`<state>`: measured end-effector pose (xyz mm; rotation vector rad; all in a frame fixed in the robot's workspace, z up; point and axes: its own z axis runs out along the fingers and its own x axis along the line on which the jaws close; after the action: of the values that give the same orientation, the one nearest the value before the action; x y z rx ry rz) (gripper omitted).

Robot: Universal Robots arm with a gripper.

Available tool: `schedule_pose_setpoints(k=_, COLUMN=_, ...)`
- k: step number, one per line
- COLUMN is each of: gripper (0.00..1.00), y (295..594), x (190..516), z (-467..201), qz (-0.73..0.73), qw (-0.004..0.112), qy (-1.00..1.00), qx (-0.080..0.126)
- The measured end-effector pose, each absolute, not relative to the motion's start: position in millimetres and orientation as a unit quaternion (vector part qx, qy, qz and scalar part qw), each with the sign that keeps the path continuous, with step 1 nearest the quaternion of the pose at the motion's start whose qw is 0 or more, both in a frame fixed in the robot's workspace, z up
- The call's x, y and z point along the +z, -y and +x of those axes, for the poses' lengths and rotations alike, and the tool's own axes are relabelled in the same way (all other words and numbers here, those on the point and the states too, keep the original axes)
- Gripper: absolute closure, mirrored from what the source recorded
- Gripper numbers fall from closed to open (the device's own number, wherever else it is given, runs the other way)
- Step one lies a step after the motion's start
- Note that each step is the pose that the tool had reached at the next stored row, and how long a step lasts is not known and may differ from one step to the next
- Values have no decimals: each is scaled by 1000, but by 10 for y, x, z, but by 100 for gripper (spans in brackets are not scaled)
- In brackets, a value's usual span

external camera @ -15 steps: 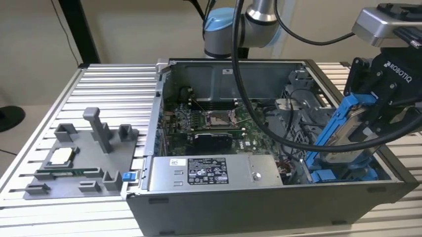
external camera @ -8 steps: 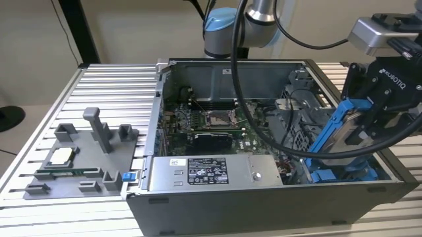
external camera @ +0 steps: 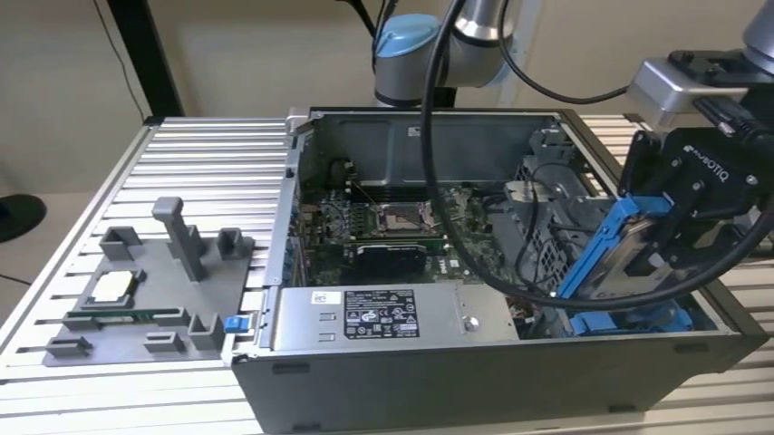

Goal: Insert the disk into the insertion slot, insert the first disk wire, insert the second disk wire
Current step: 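Insert the disk into the insertion slot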

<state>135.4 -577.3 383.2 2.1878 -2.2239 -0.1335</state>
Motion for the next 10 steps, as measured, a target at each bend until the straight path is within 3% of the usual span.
schedule_pose_setpoints(k=10, gripper=100, y=5773, x=3734, z=1354, qz=701, qw=10, qy=712, qx=-43)
